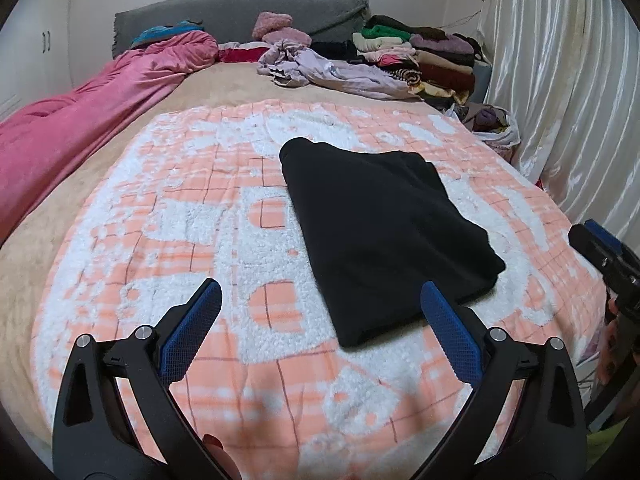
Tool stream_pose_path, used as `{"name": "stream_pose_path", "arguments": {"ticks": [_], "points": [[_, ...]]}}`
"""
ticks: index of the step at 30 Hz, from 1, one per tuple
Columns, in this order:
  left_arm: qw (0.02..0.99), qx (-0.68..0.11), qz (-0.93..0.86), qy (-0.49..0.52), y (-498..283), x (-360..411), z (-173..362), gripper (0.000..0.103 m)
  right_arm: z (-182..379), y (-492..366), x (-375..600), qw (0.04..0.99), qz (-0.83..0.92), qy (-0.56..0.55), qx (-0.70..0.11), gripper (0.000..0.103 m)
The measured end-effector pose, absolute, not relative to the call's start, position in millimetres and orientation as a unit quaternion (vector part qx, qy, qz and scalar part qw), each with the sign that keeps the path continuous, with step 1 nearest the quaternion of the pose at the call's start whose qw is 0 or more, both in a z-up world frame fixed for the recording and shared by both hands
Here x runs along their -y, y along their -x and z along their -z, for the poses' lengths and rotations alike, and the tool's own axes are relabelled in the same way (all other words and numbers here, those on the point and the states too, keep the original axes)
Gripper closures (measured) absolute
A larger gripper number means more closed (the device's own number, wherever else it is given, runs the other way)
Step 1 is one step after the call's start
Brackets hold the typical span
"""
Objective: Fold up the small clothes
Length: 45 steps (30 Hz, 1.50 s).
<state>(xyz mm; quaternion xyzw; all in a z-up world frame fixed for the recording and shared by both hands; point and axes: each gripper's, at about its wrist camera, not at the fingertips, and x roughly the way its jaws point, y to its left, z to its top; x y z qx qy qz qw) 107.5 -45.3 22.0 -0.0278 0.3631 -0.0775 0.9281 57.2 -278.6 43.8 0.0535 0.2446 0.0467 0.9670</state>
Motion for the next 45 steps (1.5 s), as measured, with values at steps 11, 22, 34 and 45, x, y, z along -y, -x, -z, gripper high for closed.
{"name": "stream_pose_path", "arguments": {"ticks": [11,22,34,45], "points": [[0.926,-0.367,0.074,0.035,-72.5,52.1,-13.6,0.01,-23.0,-26.8,282.2,0.96,-0.037,-0.054,-0.273,0.005],[0.918,-0.39,0.062,0.043,-51.9,47.4,15.7,0.01,9.6,-19.0,274.5,0.945,-0.031,-0.055,-0.321,0.005],[0.912,-0.404,0.054,0.042,-52.5,45.5,27.5,0.01,29.0,-27.1,265.0,0.933,-0.03,-0.053,-0.354,0.005],[0.911,-0.407,0.051,0.038,-52.3,45.4,28.3,0.01,29.8,-27.0,261.3,0.932,-0.034,-0.052,-0.358,0.005]]}}
